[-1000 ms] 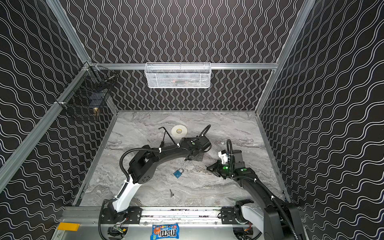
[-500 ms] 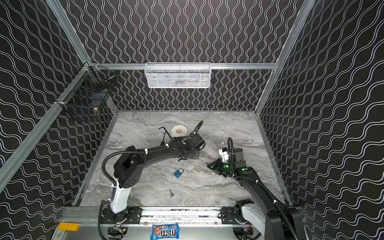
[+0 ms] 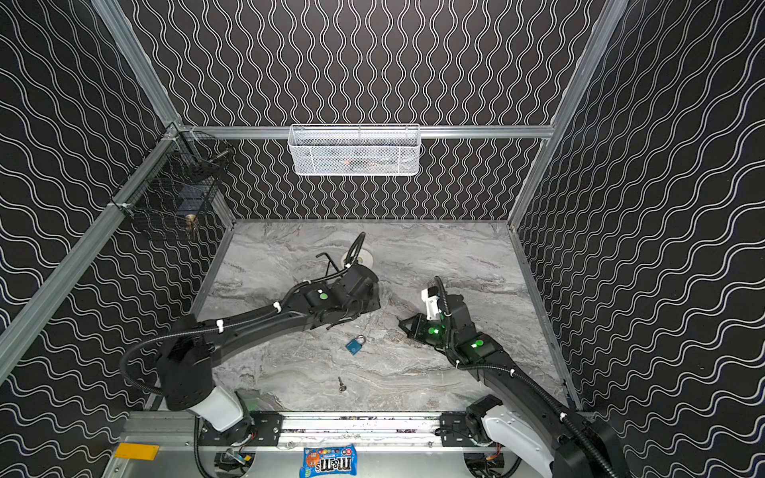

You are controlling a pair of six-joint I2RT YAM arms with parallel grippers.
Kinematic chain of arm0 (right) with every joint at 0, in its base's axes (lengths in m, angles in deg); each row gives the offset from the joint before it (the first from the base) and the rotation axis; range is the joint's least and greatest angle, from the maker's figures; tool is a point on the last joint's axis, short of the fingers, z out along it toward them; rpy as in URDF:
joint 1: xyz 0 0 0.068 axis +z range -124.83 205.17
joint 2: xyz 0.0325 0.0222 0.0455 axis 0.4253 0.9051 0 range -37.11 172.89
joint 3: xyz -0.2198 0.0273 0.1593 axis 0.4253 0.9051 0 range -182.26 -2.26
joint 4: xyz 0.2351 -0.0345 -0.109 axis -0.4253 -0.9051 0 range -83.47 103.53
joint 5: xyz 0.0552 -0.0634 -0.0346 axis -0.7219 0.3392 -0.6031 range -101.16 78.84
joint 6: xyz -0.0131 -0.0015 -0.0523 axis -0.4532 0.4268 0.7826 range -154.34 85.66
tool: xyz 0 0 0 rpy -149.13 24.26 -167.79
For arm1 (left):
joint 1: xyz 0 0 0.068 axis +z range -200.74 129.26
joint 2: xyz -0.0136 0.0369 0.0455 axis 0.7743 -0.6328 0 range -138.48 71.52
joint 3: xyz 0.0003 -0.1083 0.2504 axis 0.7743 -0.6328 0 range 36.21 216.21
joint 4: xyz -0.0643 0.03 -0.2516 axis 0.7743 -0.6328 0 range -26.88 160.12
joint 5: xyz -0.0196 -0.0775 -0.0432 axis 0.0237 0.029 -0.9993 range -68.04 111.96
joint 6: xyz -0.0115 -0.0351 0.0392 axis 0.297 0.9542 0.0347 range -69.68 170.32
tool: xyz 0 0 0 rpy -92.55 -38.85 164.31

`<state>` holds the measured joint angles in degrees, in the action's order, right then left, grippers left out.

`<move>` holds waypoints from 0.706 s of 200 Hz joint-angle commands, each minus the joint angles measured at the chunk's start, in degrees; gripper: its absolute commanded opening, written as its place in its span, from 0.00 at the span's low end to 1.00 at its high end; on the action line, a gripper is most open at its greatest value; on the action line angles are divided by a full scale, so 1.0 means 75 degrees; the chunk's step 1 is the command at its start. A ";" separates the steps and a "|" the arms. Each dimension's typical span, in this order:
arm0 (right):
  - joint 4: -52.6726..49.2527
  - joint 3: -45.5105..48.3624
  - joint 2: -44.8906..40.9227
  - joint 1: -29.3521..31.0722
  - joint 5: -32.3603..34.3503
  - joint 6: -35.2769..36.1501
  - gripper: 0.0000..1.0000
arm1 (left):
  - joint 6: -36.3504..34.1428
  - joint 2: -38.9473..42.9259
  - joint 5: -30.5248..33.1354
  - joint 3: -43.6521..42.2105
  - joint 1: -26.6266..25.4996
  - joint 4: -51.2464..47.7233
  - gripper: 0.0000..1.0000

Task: Unlock with the key
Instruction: 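Lift the padlock with the left gripper toward the key in the right gripper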

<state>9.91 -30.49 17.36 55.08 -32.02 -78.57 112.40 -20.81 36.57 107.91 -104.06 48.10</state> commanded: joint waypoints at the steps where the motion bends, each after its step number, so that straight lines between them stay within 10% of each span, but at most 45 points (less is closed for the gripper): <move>1: 0.1025 -0.0087 0.0143 0.0658 0.1366 -0.0607 0.00 | 0.1125 0.0443 0.0069 -0.0373 -0.0004 0.0581 0.06; 141: 0.2931 -0.0404 0.1145 0.3488 0.5040 -0.1462 0.00 | 0.2752 0.1679 0.0582 -0.1302 -0.0127 0.1234 0.00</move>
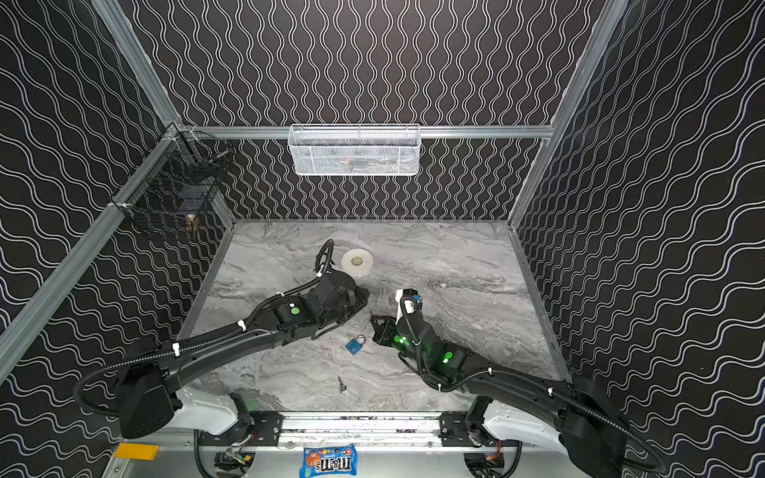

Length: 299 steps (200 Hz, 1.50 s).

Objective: Unlock with the key

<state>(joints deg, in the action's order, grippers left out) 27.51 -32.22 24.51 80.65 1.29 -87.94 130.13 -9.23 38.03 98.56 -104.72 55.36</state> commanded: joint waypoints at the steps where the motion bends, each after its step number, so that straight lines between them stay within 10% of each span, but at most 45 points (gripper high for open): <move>1: 0.0597 -0.0182 0.0200 0.0084 0.0600 -0.0212 0.00 | 0.0393 0.0136 0.0393 -0.0065 -0.0037 0.0268 0.00; 299: 0.0396 -0.1233 0.0968 -0.0117 0.0022 -0.0807 0.00 | -0.0047 0.0117 0.1303 0.0076 -0.0474 0.0013 0.00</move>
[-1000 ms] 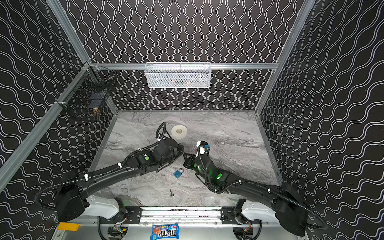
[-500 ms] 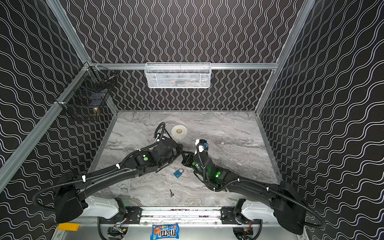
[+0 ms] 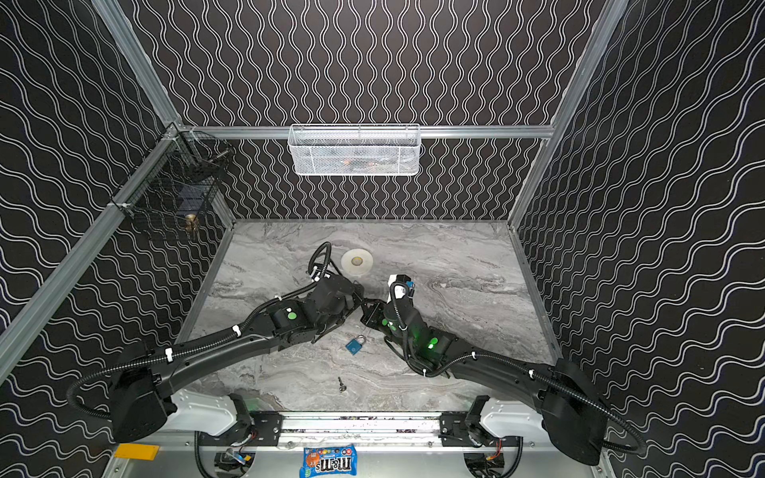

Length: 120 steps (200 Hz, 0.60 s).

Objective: Unlock with the key

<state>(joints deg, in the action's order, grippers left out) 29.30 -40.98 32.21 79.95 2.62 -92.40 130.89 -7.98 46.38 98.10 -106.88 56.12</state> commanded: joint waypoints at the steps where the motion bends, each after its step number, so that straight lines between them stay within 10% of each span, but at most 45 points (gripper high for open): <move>1: 0.0158 -0.0064 -0.0056 -0.0020 -0.0165 -0.0214 0.00 | -0.0155 -0.0045 0.0213 0.0144 -0.0194 -0.0107 0.00; 120: 0.0928 -0.0207 -0.0076 -0.0109 -0.0601 0.0202 0.00 | 0.0432 0.0068 -0.0158 -0.0091 -0.0553 0.0352 0.00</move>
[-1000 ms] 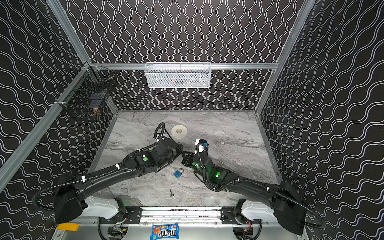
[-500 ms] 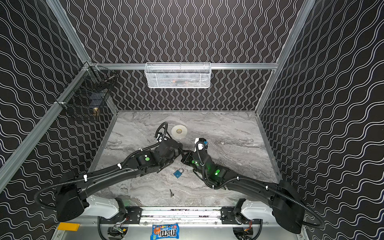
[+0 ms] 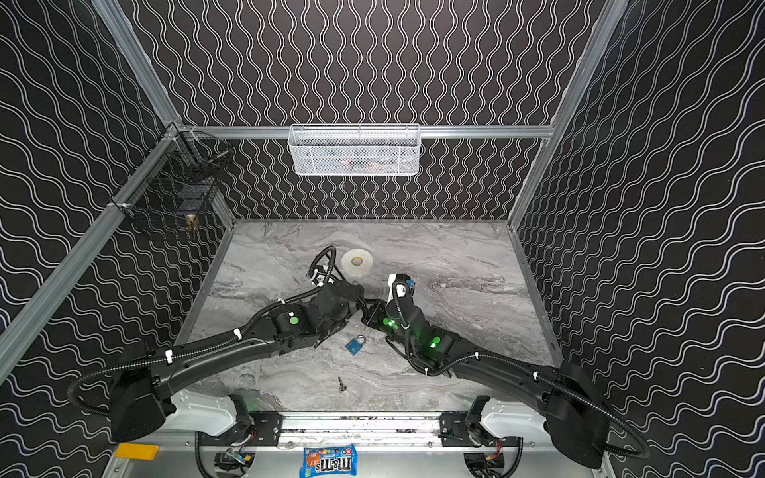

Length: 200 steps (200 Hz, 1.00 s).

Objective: Unlock with the key

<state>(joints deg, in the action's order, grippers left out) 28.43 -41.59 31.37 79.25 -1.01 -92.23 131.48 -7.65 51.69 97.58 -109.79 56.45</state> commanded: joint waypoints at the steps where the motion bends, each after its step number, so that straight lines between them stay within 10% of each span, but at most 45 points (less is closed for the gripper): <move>1: 0.1047 -0.0130 0.0033 -0.0010 -0.0120 0.0187 0.00 | 0.0362 0.0023 -0.0875 -0.0029 -0.0166 0.0316 0.00; 200: -0.0031 0.0094 -0.1088 -0.0051 -0.1173 0.0948 0.00 | -0.0791 0.0261 -0.0279 0.0317 -0.0154 -0.0983 0.00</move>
<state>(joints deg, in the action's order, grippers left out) 25.67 -40.02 23.77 78.79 -7.28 -86.50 127.18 -6.47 48.74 99.83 -110.81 53.15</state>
